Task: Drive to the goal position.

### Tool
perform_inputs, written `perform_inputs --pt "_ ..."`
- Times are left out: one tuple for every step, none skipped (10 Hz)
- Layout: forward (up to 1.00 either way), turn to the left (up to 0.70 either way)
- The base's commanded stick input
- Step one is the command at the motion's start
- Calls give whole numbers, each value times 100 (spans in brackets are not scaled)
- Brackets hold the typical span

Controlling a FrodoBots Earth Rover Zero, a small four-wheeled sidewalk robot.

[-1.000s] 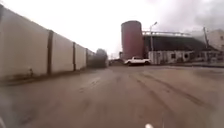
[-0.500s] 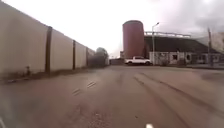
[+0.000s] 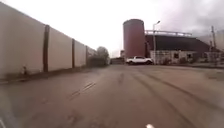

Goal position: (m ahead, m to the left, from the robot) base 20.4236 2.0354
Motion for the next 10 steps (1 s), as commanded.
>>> perform_inputs --pt "60 0" --pt "60 0" --pt "60 0" --pt "60 0" --pt "60 0" --pt "60 0" --pt "60 0" --pt "60 0" --pt "60 0" --pt "60 0"
